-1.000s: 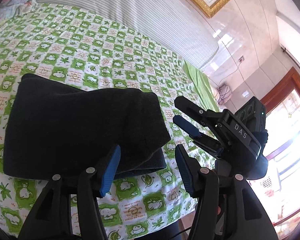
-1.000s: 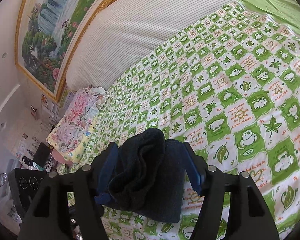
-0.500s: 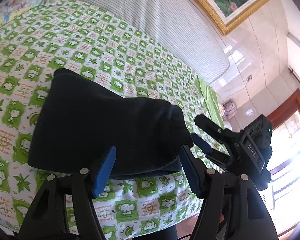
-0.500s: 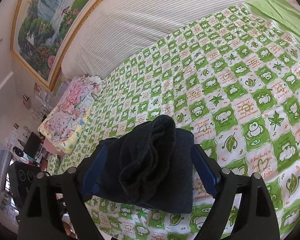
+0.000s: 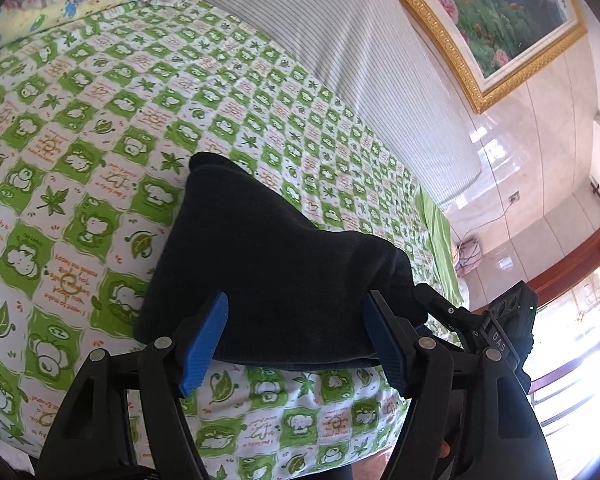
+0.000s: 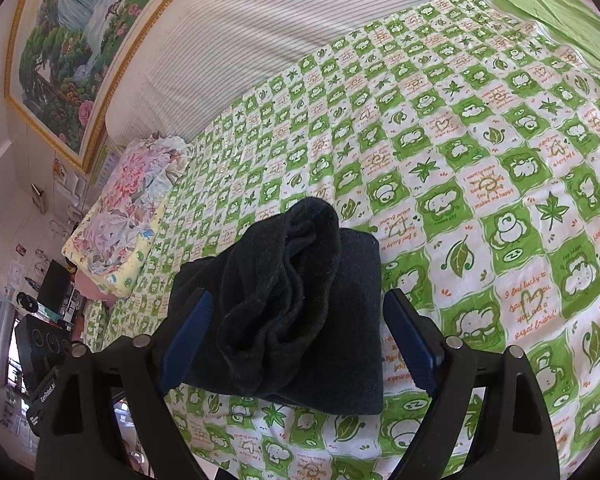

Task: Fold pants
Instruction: 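Lower the folded end onto the bundle and open both grippers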

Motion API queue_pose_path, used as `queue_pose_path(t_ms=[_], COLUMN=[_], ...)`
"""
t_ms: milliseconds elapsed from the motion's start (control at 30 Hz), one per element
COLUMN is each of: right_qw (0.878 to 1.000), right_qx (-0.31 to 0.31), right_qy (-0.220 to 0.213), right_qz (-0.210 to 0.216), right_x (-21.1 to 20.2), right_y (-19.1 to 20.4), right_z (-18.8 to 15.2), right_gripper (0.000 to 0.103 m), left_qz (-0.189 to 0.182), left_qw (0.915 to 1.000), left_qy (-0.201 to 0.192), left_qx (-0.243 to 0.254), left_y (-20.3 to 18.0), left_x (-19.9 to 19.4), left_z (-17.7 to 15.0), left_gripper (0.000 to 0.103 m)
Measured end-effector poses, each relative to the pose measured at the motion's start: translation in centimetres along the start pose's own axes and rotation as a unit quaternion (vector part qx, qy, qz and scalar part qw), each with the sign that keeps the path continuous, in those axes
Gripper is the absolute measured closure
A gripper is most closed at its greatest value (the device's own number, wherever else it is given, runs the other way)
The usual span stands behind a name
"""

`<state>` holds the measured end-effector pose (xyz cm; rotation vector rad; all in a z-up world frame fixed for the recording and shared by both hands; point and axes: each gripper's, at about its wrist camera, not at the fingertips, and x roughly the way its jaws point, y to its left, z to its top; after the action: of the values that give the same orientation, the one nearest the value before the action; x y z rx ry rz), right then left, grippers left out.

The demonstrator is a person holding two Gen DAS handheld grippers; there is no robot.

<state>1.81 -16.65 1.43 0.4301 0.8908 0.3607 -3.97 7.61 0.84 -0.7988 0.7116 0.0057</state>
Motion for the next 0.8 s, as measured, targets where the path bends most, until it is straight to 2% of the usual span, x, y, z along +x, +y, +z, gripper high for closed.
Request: queue_pose_path(t_ms=[400,600,800], right_qw=[1.0,0.999,0.999], right_qx=[0.006,0.005,0.007], right_qy=[0.026,0.034,0.038], right_qz=[-0.013,-0.022,-0.025], right_x=[1.3,1.7,2.2], right_y=[-0.2,-0.1,-0.3], right_z=[-0.8,-0.7,-0.5], right_gripper=[0.015,0.015,0.015], left_qz=[0.004,0.026,0.043], left_qw=[0.9995,0.9996,0.998], left_qy=[-0.005,0.002,0.04], left_qx=[-0.03,-0.007,0.023], left_y=[3.2,3.8,4.5], left_x=[-0.5,0.0,2.4], left_z=[0.7,1.3,2.2], left_gripper=[0.029,0.024,0.023])
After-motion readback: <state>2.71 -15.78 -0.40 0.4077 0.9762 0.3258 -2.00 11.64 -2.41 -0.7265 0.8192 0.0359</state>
